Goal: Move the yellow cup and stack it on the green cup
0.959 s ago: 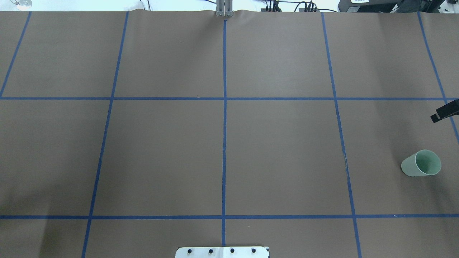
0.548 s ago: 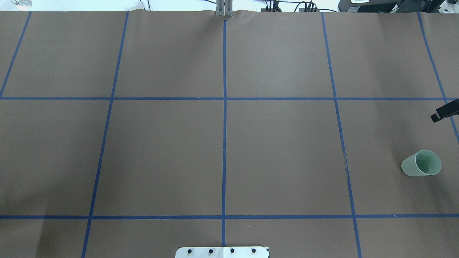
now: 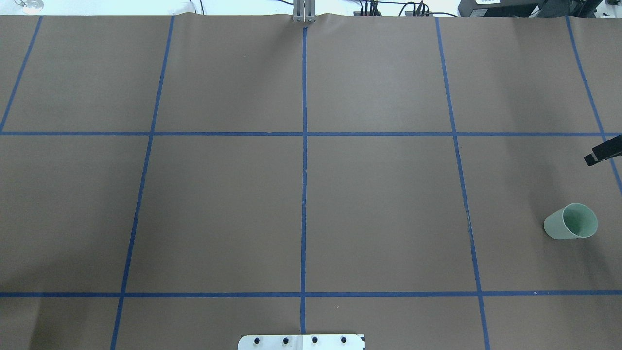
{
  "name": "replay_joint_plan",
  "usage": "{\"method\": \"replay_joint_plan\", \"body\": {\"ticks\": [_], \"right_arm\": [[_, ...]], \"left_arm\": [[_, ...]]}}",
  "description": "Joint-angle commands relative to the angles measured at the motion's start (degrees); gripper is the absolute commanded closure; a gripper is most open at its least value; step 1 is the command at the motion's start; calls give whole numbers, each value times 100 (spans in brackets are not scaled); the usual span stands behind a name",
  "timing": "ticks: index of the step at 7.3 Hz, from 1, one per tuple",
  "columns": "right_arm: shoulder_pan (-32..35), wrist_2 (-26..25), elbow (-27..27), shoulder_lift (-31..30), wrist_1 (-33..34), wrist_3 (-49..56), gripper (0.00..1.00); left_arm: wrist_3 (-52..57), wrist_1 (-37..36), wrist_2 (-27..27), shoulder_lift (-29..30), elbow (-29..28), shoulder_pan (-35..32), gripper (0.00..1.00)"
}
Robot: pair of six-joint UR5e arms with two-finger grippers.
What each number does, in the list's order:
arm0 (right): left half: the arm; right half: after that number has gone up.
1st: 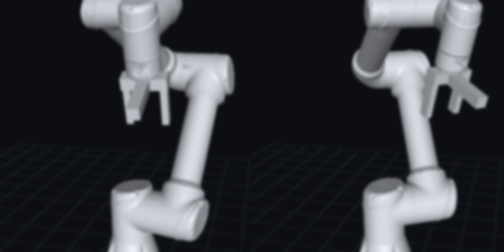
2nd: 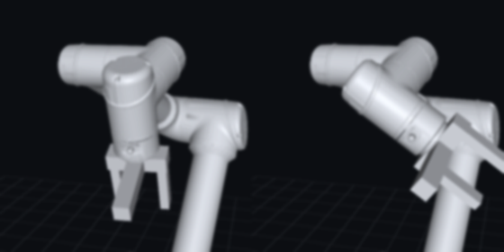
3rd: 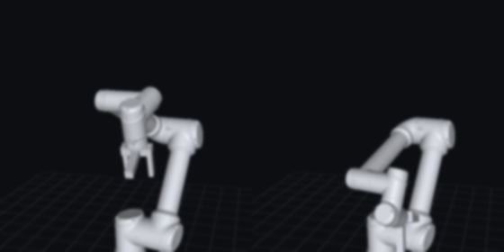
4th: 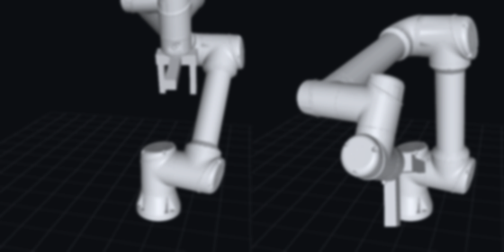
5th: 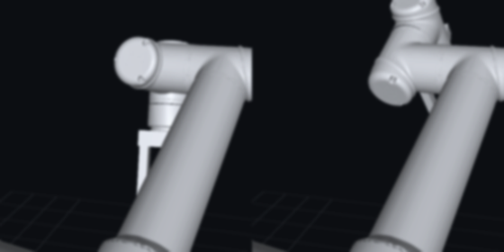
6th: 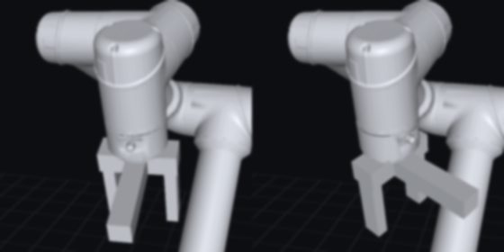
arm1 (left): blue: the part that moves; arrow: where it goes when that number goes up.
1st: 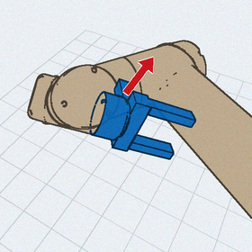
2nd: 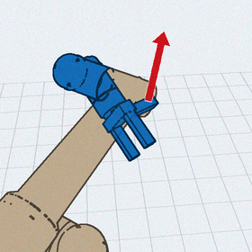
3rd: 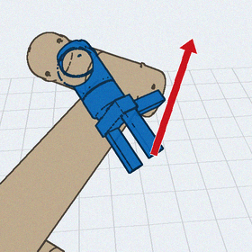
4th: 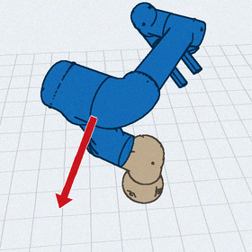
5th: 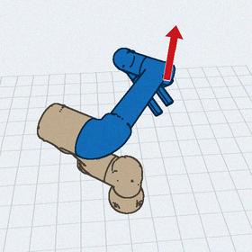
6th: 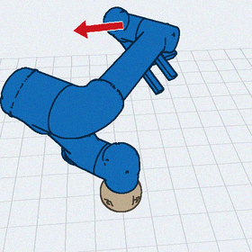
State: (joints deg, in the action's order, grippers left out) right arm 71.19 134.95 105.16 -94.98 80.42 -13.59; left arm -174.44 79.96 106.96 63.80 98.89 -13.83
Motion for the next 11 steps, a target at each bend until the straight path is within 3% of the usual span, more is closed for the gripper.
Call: {"method": "replay_joint_plan", "body": {"ticks": [1, 3, 6, 8, 10, 11], "right_arm": [[0, 5, 22, -12, 0, -3, 0], [0, -4, 22, -12, 0, -3, 0], [0, -4, 22, -12, 0, -3, 0], [0, 5, 22, -12, 0, -12, 0], [0, 13, 31, -12, 9, -12, 0], [0, 31, 31, -12, 0, -12, 0]], "left_arm": [[-20, 90, 0, -52, -10, 55, 0], [-72, 108, 0, -52, -10, 117, 1], [-72, 108, 0, -52, -10, 143, 38], [-37, 125, -9, -122, -10, 152, 48], [181, 457, -35, -629, -1, 179, 47], [252, 537, -496, -824, 43, 179, 47]]}}
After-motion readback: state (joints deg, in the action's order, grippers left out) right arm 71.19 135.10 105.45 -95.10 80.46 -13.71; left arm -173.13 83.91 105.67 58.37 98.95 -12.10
